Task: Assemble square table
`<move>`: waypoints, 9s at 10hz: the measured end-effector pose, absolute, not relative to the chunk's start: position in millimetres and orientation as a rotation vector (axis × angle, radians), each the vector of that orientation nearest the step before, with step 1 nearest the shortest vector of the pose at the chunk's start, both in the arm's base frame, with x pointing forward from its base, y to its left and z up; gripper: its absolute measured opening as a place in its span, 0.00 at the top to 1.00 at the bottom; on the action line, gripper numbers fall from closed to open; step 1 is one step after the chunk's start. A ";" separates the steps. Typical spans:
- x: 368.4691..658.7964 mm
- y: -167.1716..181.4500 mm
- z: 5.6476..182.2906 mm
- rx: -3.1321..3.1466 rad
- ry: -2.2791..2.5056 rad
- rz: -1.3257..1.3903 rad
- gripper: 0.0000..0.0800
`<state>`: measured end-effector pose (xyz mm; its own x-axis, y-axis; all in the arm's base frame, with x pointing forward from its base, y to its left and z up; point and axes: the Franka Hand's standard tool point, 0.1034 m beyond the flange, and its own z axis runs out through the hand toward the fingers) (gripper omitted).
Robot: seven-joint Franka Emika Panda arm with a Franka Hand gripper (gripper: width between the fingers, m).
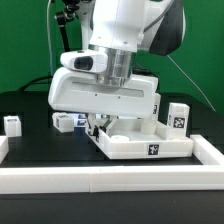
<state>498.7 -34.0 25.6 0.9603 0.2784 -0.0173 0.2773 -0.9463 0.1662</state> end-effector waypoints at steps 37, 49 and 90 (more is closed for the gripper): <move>629.7 48.3 44.4 2.000 1.995 -0.189 0.92; 635.1 41.4 54.6 2.037 1.948 -0.204 0.21; 416.5 -91.4 50.2 2.799 0.800 -0.637 0.19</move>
Offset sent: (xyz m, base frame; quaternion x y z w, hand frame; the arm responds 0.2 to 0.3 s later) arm 0.0305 0.0201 0.0032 -0.0056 -0.0125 -0.1988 0.9800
